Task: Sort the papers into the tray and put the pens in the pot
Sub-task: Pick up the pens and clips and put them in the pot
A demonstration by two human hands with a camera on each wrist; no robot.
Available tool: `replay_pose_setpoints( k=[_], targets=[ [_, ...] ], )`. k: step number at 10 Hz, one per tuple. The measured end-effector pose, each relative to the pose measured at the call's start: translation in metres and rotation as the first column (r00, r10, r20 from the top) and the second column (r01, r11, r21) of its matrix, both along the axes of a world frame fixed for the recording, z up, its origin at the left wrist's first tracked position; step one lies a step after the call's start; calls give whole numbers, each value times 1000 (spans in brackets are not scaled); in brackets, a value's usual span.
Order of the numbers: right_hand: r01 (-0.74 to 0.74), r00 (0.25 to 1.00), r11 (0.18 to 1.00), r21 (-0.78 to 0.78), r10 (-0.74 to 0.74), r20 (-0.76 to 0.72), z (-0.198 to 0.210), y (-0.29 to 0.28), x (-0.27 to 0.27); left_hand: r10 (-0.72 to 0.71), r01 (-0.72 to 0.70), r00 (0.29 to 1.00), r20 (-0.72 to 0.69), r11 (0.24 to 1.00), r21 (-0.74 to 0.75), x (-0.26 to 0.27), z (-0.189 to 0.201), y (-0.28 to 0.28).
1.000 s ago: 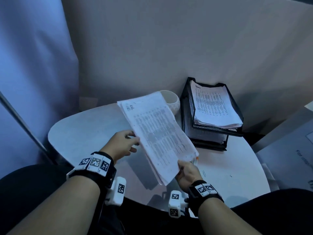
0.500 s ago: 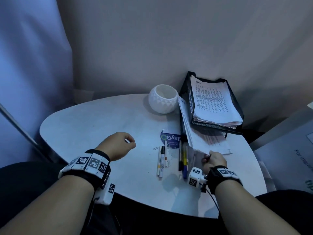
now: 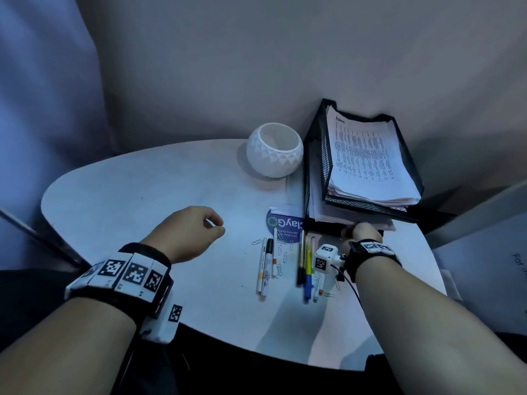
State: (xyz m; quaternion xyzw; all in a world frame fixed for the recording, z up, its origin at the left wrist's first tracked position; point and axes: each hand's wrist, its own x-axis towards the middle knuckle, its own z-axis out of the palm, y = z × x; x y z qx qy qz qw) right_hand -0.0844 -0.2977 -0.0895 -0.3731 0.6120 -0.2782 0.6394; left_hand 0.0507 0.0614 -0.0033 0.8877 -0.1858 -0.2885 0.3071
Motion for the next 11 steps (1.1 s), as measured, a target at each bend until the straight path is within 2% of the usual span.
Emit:
replay_pose_setpoints(
  k=[1, 2, 3, 4, 5, 6, 7, 8, 9, 10, 11],
  targets=[
    [66, 983, 987, 150, -90, 162, -7, -15, 12, -6, 6, 1000, 6, 1000, 18, 1, 0, -3],
    [61, 998, 994, 93, -60, -19, -22, -20, 17, -10, 10, 1000, 12, 1000, 29, 3, -1, -4],
    [72, 990, 995, 70, -79, 114, -19, -7, 20, -3, 3, 1000, -4, 1000, 24, 5, -1, -6],
    [25, 1000, 999, 47, -24, -12, -12, 32, 31, 8, -8, 1000, -27, 1000, -4, 6, 1, -8],
    [-454, 884, 889, -61, 441, -158, -1, 73, 60, 3, -3, 1000, -15, 1000, -8, 6, 4, -9],
    [-810, 586, 563, -163, 778, -226, 18, 103, 96, -3, 2, 1000, -9, 1000, -14, 6, 8, -7],
    [-853, 521, 410, -322, 700, -488, 31, 104, 145, -8, 8, 1000, -5, 999, -39, 8, 14, -6],
    [-870, 491, 325, -370, 518, -701, 38, 90, 185, 4, -3, 1000, 9, 997, -74, 10, 22, -6],
    [-920, 374, 275, -281, 395, -839, 34, 74, 208, 2, 0, 1000, 23, 997, -80, 12, 26, -5],
    [-933, 287, 318, -168, 376, -881, 23, 65, 219, -14, 16, 999, 38, 998, -67, 15, 26, -2],
    [-929, 291, 327, -173, 355, -889, 19, 65, 220, -23, 26, 998, 58, 998, -61, 17, 27, 0]
  ],
)
